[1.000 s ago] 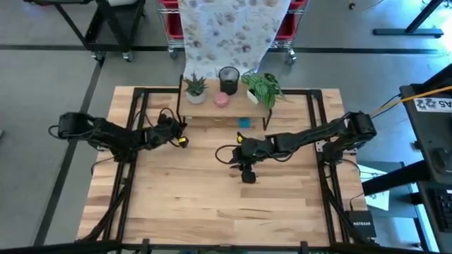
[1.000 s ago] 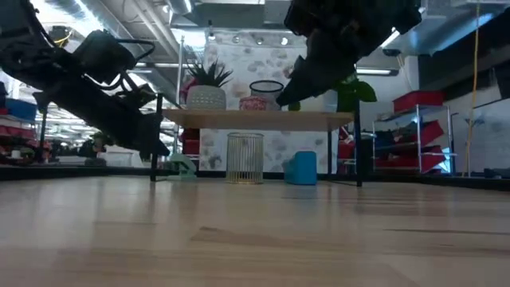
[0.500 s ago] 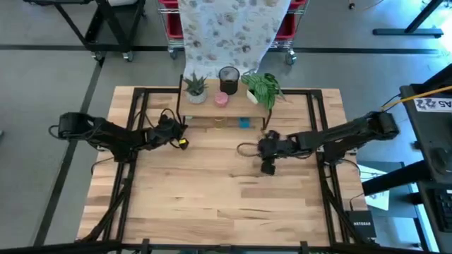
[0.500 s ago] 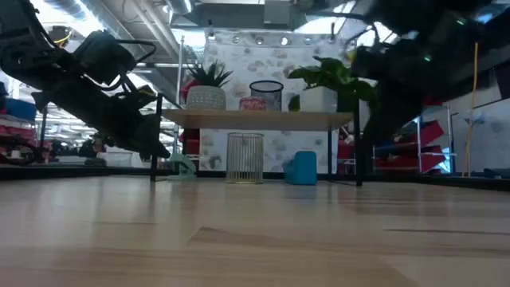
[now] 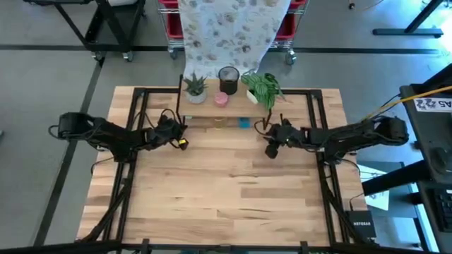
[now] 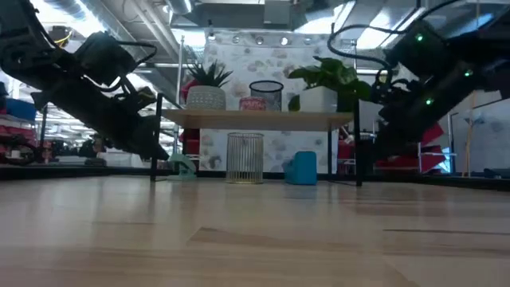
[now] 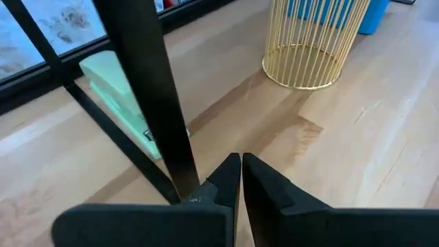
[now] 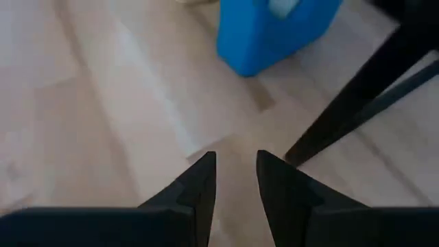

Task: Stock shelves
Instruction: Remove the blue dispenser holder under the shelf

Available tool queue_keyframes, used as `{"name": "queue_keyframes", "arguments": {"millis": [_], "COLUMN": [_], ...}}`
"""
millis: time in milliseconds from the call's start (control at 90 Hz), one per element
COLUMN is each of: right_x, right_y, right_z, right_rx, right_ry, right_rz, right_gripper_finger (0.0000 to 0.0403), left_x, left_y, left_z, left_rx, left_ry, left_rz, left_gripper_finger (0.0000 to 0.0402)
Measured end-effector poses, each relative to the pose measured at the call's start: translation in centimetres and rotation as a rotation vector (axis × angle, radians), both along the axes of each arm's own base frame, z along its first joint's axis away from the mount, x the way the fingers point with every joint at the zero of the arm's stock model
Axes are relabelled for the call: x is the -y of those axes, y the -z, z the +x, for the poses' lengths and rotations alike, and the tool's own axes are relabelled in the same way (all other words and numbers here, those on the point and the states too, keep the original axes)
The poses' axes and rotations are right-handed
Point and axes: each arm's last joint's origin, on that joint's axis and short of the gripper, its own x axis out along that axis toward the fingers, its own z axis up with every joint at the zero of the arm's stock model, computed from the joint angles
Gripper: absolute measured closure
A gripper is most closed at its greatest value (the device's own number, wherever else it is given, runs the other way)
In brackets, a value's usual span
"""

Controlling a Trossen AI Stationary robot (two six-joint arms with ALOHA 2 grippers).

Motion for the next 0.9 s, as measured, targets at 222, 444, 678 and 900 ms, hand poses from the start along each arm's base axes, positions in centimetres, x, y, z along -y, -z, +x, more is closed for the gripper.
{"name": "queue_keyframes", "arguments": {"millis": [222,444,678,900], "right_x": [2.0,3.2,3.2,2.5], "right_y": [-0.4,-0.6,-0.6,-0.7], "right_z": [-0.2,-0.5,-0.4,-0.1], "right_rx": [0.023,0.033,0.036,0.044], "right_ry": [0.042,0.051,0.035,0.028], "right_rz": [-0.064,-0.078,-0.08,-0.102], "right_gripper_finger": [0.0311,0.0311,0.0311,0.0311], "left_x": [0.0,-0.1,-0.1,0.7], "left_y": [0.1,0.2,0.2,0.2], "left_z": [-0.1,-0.2,-0.2,0.0], "left_rx": [-0.011,-0.042,-0.056,-0.009], "left_ry": [-0.001,-0.014,-0.034,0.021], "left_rz": [0.0,0.025,0.046,-0.016], "left_gripper_finger": [0.0401,0.0401,0.0401,0.0401]}}
